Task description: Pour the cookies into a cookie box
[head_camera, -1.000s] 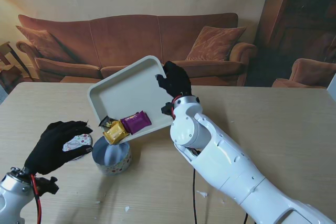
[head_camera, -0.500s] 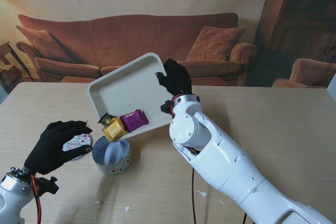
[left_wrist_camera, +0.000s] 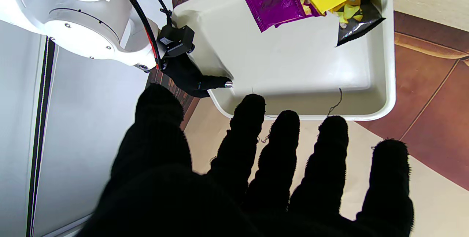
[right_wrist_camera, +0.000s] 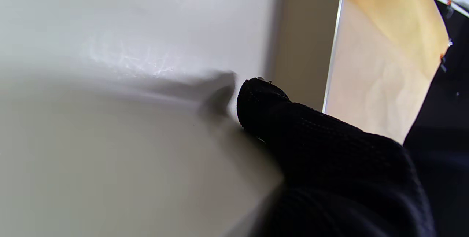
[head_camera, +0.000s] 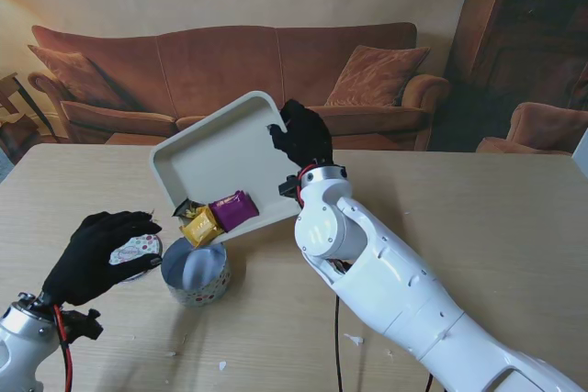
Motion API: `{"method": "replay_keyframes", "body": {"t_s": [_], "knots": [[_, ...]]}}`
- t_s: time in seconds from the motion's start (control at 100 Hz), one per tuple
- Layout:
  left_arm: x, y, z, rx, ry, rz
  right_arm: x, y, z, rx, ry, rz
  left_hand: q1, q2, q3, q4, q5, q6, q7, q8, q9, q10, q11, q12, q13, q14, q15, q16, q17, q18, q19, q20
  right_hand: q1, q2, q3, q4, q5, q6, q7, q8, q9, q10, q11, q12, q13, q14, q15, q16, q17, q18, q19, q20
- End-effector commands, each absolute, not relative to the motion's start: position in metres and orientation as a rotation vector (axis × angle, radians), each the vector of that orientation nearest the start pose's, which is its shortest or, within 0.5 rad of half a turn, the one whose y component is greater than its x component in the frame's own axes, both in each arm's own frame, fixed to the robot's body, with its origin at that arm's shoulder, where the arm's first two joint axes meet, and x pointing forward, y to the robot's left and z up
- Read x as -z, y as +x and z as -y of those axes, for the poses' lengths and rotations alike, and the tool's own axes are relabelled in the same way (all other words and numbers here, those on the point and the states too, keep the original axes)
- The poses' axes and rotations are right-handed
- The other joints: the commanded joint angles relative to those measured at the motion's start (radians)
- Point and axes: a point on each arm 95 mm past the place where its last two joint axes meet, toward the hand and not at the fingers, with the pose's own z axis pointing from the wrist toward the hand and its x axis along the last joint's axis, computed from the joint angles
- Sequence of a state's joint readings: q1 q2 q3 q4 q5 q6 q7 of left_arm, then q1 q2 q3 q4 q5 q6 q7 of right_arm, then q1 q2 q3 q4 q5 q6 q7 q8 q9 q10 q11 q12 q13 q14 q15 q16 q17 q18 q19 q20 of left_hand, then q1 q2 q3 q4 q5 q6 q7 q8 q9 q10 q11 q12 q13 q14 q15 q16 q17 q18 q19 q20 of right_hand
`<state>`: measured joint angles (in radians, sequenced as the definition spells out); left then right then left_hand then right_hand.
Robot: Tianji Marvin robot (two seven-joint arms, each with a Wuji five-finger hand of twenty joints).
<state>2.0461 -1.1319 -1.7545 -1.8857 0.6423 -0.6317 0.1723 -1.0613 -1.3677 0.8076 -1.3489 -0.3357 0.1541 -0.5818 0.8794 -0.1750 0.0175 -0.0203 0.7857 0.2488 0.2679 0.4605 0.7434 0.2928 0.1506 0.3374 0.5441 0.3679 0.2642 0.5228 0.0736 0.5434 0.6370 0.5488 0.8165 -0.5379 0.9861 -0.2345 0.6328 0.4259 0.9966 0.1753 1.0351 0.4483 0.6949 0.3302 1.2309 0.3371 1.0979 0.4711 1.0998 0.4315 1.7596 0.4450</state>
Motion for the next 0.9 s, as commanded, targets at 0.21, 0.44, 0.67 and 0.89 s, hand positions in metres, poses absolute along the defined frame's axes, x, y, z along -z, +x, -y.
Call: {"method": "replay_keyframes", "body": {"t_s": [0.21, 0.44, 0.67, 0.89], "knots": [[0.2604, 0.2876, -0.1006, 2.077, -1.12, -1.132, 0.2089, 0.4911, -0.164, -2.162, 1.354, -0.701, 0.04, 0.035, -0.033, -0.012, 0.002, 0.002, 0.001, 0.008, 0.013, 0.009, -0.008, 0.001, 0.022, 0.007, -0.003, -0.007, -0.006, 0.02, -0.013, -0.011, 0.051, 0.036, 0.06, 0.021, -0.007, -0.013, 0.029, 0.008, 0.006, 0.024, 0.025, 0.009, 0.062, -0.007, 0.085, 0.031, 0.055, -0.257, 0.074, 0.018], [0.2602, 0.2879, -0.1017, 2.077, -1.12, -1.125, 0.2053, 0.4915, -0.1658, -2.168, 1.334, -0.705, 0.039, 0.036, -0.033, -0.012, 0.002, 0.003, 0.001, 0.008, 0.013, 0.008, -0.008, 0.001, 0.022, 0.007, -0.003, -0.007, -0.005, 0.019, -0.013, -0.011, 0.051, 0.035, 0.06, 0.021, -0.006, -0.014, 0.03, 0.008, 0.007, 0.022, 0.026, 0.009, 0.062, -0.01, 0.084, 0.031, 0.056, -0.259, 0.074, 0.019], [0.2601, 0.288, -0.1019, 2.078, -1.12, -1.125, 0.206, 0.4904, -0.1657, -2.164, 1.338, -0.705, 0.04, 0.035, -0.033, -0.012, 0.003, 0.002, 0.001, 0.008, 0.013, 0.008, -0.008, 0.001, 0.023, 0.007, -0.002, -0.007, -0.005, 0.018, -0.013, -0.011, 0.051, 0.033, 0.062, 0.021, -0.004, -0.013, 0.03, 0.007, 0.01, 0.022, 0.026, 0.009, 0.062, -0.009, 0.086, 0.032, 0.056, -0.262, 0.076, 0.02], [0.2603, 0.2882, -0.1022, 2.075, -1.121, -1.124, 0.2075, 0.4893, -0.1636, -2.18, 1.297, -0.696, 0.04, 0.035, -0.033, -0.012, 0.003, 0.003, 0.001, 0.008, 0.014, 0.01, -0.008, 0.0, 0.022, 0.009, -0.002, -0.006, -0.005, 0.019, -0.013, -0.011, 0.05, 0.035, 0.061, 0.02, -0.006, -0.016, 0.032, 0.008, 0.01, 0.021, 0.026, 0.009, 0.062, -0.012, 0.087, 0.032, 0.056, -0.264, 0.076, 0.021]]}}
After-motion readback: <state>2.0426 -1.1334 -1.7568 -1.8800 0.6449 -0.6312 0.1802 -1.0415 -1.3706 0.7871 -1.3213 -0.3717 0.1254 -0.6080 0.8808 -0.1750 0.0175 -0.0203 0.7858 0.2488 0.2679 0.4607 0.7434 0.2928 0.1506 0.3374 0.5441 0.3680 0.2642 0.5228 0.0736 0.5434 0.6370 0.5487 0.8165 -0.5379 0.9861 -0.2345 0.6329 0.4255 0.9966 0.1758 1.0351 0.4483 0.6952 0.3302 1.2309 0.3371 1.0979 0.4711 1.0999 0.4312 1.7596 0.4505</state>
